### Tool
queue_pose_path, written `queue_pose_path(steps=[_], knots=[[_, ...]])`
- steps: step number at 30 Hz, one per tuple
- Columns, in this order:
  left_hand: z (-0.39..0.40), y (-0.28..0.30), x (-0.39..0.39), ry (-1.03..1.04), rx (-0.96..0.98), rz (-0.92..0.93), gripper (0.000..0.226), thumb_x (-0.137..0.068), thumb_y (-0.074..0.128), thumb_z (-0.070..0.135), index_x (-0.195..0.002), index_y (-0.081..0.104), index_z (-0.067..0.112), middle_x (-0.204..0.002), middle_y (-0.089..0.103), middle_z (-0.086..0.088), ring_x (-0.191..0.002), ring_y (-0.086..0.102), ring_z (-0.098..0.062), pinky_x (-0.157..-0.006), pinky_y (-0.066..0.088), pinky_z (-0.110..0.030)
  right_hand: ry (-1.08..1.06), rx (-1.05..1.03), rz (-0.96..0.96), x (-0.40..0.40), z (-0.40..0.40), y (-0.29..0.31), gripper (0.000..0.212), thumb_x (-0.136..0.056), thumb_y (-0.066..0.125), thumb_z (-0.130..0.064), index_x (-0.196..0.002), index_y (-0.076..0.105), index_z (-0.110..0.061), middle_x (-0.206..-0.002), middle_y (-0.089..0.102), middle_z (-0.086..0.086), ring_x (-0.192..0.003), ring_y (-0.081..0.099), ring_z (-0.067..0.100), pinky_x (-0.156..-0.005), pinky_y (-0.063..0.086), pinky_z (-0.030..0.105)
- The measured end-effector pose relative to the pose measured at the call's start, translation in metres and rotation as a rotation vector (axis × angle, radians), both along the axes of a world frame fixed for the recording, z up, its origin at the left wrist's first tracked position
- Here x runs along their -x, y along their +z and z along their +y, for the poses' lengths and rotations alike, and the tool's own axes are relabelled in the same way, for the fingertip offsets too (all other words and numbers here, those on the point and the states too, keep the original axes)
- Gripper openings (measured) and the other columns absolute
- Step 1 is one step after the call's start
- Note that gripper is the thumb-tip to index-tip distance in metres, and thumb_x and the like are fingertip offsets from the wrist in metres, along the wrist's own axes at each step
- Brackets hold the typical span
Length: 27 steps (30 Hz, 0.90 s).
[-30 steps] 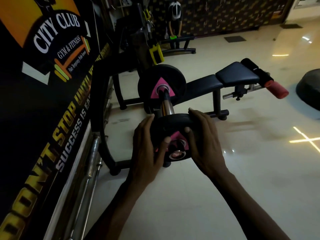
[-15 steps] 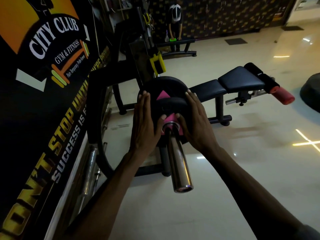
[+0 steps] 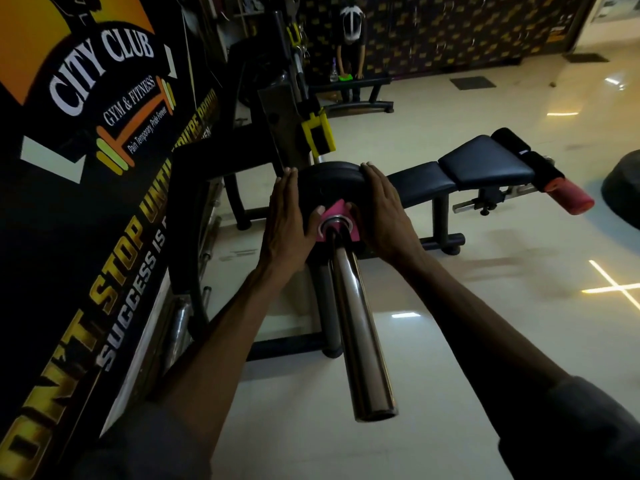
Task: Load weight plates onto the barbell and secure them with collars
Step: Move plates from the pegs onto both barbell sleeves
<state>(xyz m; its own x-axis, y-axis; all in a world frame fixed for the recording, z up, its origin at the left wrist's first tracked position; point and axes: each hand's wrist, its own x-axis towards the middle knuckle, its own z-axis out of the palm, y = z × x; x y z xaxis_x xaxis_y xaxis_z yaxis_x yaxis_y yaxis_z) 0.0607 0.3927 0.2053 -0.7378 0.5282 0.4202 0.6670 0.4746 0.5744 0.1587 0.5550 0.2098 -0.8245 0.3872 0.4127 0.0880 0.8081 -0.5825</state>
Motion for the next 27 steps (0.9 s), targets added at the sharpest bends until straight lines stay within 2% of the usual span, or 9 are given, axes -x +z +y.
queue_pose_path(steps=[4,7,10,15,19,23,27], knots=[[-0.010,0.012,-0.013,-0.005,0.030,-0.078,0.080,-0.106,0.050,0.042,-0.165,0.005,0.014,-0.174,0.004,-0.008,-0.160,0.005,-0.026,-0.126,0.024,-0.054,0.028,-0.007,-0.033,-0.014,-0.007,0.008,0.084,-0.099,0.065,-0.025,-0.163,0.014,-0.005,-0.171,0.016,0.015,-0.157,0.020,0.033,-0.125,0.030,0.053],[-0.029,0.015,-0.038,-0.024,-0.003,-0.106,0.080,-0.105,0.051,0.042,-0.165,0.005,0.014,-0.174,0.004,-0.009,-0.160,0.007,-0.026,-0.126,0.025,-0.053,0.036,-0.017,-0.043,-0.037,-0.017,0.008,0.086,-0.098,0.064,-0.029,-0.163,0.013,-0.006,-0.171,0.011,0.016,-0.158,0.018,0.034,-0.124,0.032,0.055],[-0.052,0.011,-0.071,-0.022,-0.019,-0.132,0.079,-0.104,0.051,0.044,-0.165,0.009,0.017,-0.173,0.008,-0.006,-0.160,0.010,-0.022,-0.127,0.024,-0.050,0.043,-0.031,-0.014,-0.066,-0.032,0.003,0.081,-0.099,0.058,-0.037,-0.162,0.018,-0.008,-0.170,0.014,0.015,-0.155,0.025,0.034,-0.120,0.039,0.054],[-0.090,0.000,-0.126,-0.044,0.003,-0.173,0.076,-0.104,0.052,0.045,-0.165,0.013,0.020,-0.173,0.012,-0.003,-0.160,0.008,-0.020,-0.127,0.022,-0.050,-0.051,-0.035,0.003,-0.120,-0.064,-0.004,0.067,-0.105,0.051,-0.042,-0.161,0.026,-0.014,-0.170,0.019,0.008,-0.155,0.028,0.025,-0.120,0.040,0.048],[-0.119,-0.009,-0.168,-0.124,0.020,-0.186,0.080,-0.099,0.053,0.049,-0.164,0.018,0.018,-0.172,0.015,-0.002,-0.160,0.010,-0.018,-0.127,0.022,-0.049,-0.125,-0.021,0.021,-0.171,-0.096,-0.007,0.064,-0.104,0.052,-0.043,-0.159,0.031,-0.017,-0.168,0.026,0.006,-0.144,0.040,0.014,-0.116,0.043,0.041],[-0.147,-0.019,-0.200,-0.182,0.002,-0.154,0.077,-0.101,0.057,0.046,-0.164,0.021,0.018,-0.172,0.018,-0.002,-0.159,0.012,-0.018,-0.125,0.026,-0.052,-0.223,-0.004,-0.028,-0.221,-0.130,-0.012,0.065,-0.104,0.051,-0.047,-0.159,0.031,-0.020,-0.168,0.027,0.001,-0.152,0.033,0.019,-0.119,0.041,0.045],[-0.163,-0.026,-0.227,-0.252,0.016,-0.109,0.079,-0.099,0.053,0.053,-0.164,0.020,0.022,-0.171,0.019,-0.001,-0.159,0.014,-0.020,-0.123,0.030,-0.054,-0.302,-0.026,-0.069,-0.269,-0.160,-0.018,0.065,-0.105,0.049,-0.049,-0.159,0.031,-0.018,-0.167,0.030,0.003,-0.152,0.034,0.022,-0.118,0.042,0.049]])
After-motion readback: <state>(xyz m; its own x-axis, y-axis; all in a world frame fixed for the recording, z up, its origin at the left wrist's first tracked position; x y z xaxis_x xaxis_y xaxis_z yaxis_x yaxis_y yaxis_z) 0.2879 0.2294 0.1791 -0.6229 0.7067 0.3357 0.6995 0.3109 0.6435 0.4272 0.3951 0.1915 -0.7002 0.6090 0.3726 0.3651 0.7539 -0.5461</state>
